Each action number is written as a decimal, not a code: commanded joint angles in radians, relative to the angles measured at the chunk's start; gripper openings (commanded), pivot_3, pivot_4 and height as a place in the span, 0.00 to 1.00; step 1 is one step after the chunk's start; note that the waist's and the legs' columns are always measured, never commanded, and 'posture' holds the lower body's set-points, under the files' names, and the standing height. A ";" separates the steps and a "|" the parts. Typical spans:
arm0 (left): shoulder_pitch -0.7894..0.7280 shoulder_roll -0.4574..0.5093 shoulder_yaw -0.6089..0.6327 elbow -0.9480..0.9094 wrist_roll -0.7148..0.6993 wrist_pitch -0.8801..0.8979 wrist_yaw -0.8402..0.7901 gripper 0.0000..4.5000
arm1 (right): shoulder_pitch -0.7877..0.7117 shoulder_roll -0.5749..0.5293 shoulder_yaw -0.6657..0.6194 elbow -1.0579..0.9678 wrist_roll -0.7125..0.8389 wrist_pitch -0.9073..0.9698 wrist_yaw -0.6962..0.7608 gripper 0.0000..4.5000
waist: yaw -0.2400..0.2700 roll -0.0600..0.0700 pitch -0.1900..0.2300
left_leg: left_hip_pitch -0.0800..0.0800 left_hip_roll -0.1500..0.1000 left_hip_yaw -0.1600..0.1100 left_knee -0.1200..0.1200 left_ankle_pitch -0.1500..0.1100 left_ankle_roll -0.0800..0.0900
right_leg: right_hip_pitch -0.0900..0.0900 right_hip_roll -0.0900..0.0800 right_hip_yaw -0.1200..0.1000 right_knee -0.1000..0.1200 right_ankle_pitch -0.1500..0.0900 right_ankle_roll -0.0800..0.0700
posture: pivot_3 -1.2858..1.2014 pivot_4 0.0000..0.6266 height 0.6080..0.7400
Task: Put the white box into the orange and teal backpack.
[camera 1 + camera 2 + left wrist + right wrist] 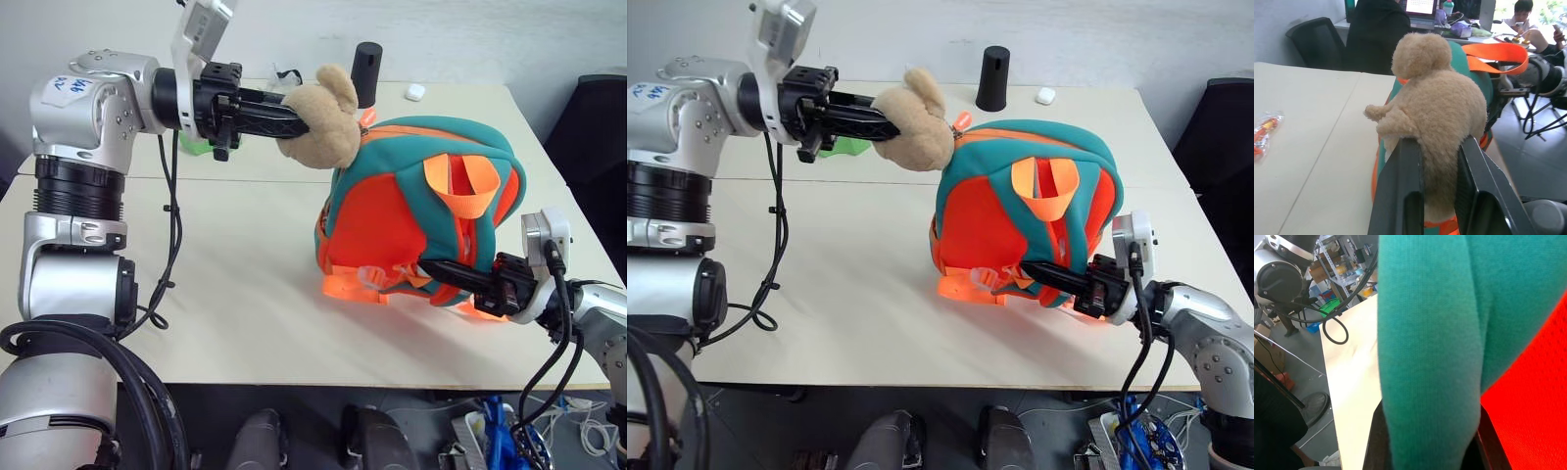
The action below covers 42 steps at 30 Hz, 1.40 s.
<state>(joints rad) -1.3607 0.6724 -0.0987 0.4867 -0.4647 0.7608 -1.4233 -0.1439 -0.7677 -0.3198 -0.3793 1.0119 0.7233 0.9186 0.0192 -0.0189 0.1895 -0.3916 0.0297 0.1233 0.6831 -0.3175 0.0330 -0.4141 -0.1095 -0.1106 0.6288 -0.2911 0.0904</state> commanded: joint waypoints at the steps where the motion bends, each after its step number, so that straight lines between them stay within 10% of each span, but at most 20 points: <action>1: -0.011 0.077 0.028 -0.034 0.003 -0.011 -0.058 0.12 | 0.013 0.014 -0.012 0.017 -0.024 -0.024 -0.004 0.00 | -0.001 0.000 0.000 | 0.000 0.000 0.000 0.000 0.000 0.000 | 0.000 0.000 0.000 0.000 0.000 0.000 | 0.52 0.24 1.00; 21: 0.452 0.224 -0.058 -0.319 0.099 -0.154 -0.054 0.12 | -0.044 0.051 -0.019 0.067 -0.038 -0.030 -0.056 0.00 | -0.021 0.000 0.000 | 0.001 0.000 0.000 0.000 0.000 0.000 | 0.000 -0.001 0.006 0.001 0.000 0.000 | 0.52 0.24 1.00; 42: 0.581 0.014 -0.178 -0.259 0.320 -0.384 0.160 0.12 | -0.092 0.062 -0.015 0.073 -0.015 -0.009 -0.060 0.00 | -0.017 0.000 0.000 | 0.001 0.000 0.000 0.000 -0.001 0.001 | 0.001 -0.003 0.006 0.001 0.000 0.000 | 0.52 0.24 1.00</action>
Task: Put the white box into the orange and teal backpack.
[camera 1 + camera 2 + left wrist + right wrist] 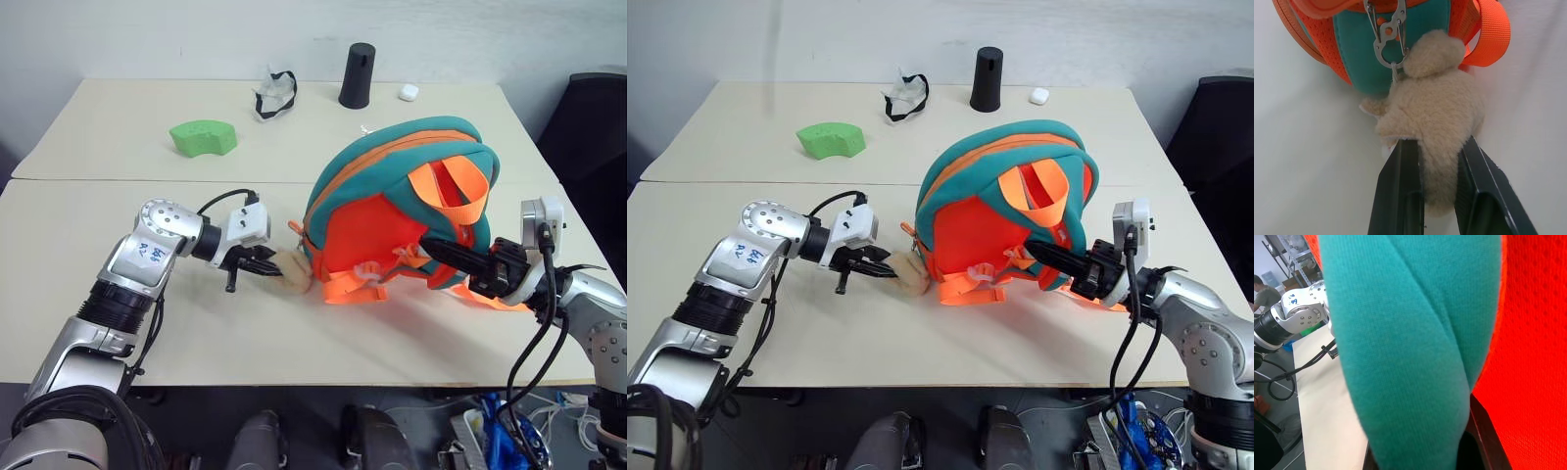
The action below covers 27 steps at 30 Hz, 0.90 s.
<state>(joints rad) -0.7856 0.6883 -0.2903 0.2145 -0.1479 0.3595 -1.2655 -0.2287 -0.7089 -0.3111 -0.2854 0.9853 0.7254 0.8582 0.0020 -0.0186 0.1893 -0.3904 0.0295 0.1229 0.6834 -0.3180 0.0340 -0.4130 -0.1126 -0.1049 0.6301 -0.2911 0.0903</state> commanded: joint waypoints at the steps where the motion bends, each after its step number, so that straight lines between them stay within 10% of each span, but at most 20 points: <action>1: -0.003 -0.009 0.042 0.000 -0.041 0.069 -0.008 0.12 | 0.005 -0.003 -0.021 -0.034 0.005 -0.015 0.009 0.00 | 0.000 0.000 0.000 | 0.000 0.000 0.000 0.000 0.000 0.000 | 0.000 0.000 0.000 0.000 0.000 0.000 | 0.52 0.24 1.00; 3: -0.019 -0.016 0.092 -0.024 -0.116 0.160 -0.026 0.12 | 0.022 -0.018 -0.014 -0.049 0.004 0.000 0.017 0.00 | 0.001 0.000 0.000 | 0.000 0.000 0.000 0.000 0.000 0.000 | 0.000 0.000 0.000 0.000 0.000 0.000 | 0.52 0.24 1.00; 16: 0.023 0.182 0.305 -0.185 -0.337 0.385 -0.116 1.00 | 0.193 -0.296 -0.148 -0.048 -0.163 -0.072 0.247 0.99 | -0.001 0.000 0.000 | -0.001 0.000 -0.001 0.000 0.000 0.000 | 0.000 0.000 -0.001 -0.001 0.000 0.000 | 0.52 0.24 1.00; 27: 0.161 0.472 0.548 -0.308 -0.475 0.473 -0.166 1.00 | 0.247 -0.511 -0.521 0.159 -0.092 0.083 0.520 0.99 | -0.002 0.000 0.000 | 0.001 0.001 -0.001 -0.001 -0.001 -0.001 | 0.001 -0.002 0.000 -0.005 0.000 -0.001 | 0.52 0.24 1.00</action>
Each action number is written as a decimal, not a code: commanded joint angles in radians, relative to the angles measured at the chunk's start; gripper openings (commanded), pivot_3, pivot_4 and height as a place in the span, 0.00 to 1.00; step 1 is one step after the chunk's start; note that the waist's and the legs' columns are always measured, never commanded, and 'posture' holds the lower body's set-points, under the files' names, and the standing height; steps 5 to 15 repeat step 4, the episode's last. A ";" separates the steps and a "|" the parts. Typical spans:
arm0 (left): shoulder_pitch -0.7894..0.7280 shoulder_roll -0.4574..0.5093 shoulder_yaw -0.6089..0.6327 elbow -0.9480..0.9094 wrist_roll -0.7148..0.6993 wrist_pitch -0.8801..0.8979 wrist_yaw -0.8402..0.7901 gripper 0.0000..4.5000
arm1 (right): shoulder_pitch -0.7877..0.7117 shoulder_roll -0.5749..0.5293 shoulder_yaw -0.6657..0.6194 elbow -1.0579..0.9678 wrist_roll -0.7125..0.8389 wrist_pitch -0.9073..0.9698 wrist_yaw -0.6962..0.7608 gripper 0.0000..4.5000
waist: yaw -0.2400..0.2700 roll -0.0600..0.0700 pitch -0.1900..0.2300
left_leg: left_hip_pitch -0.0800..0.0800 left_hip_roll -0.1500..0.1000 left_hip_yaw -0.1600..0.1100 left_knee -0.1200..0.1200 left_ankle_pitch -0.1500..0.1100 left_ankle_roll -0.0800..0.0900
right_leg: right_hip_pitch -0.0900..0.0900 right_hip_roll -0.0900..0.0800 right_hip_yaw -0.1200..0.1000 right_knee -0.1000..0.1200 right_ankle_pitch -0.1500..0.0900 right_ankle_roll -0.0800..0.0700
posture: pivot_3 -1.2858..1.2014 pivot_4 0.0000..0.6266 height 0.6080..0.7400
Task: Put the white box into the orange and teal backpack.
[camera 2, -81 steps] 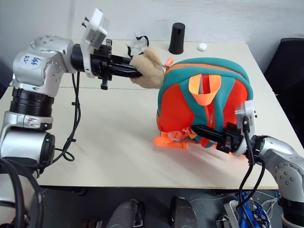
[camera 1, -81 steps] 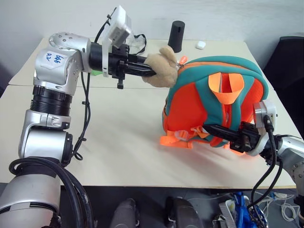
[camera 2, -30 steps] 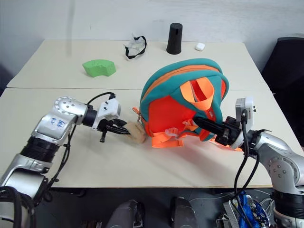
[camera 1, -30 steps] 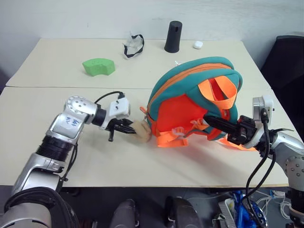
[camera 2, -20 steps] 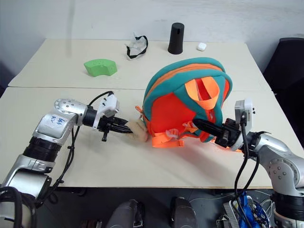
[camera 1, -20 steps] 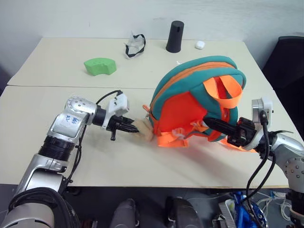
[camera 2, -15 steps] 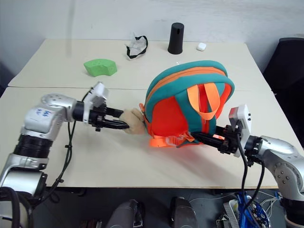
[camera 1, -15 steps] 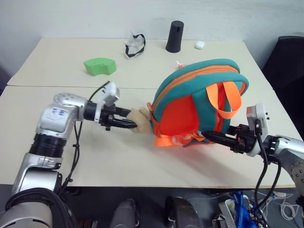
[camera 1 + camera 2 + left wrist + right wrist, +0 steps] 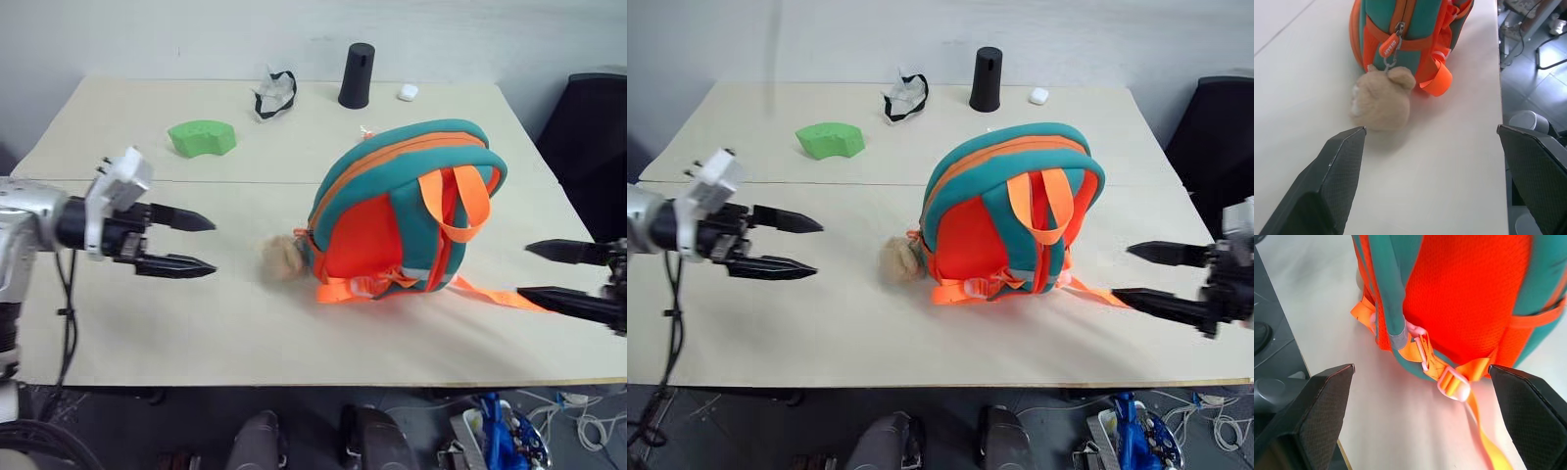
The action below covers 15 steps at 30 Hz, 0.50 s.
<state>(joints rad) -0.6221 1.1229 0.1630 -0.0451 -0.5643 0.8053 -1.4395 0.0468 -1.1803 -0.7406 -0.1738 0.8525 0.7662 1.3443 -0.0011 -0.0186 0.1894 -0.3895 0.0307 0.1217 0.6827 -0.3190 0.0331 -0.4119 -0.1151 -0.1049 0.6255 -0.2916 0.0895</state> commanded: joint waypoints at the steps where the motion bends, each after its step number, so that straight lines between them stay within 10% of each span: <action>1: 0.003 0.044 0.120 -0.057 -0.077 0.043 0.020 1.00 | -0.042 -0.048 -0.106 0.064 0.051 0.061 0.036 0.99 | 0.002 0.000 0.000 | 0.000 0.000 0.000 0.000 0.000 0.000 | 0.000 -0.001 0.000 0.000 0.000 0.000 | 0.52 0.24 1.00; 15: 0.033 0.042 0.175 -0.101 -0.110 0.066 0.067 1.00 | -0.093 -0.055 -0.120 0.095 0.083 0.107 0.016 0.99 | 0.001 0.000 0.000 | 0.001 0.000 -0.001 0.000 0.000 0.000 | 0.001 -0.002 0.000 0.000 0.000 -0.001 | 0.52 0.24 1.00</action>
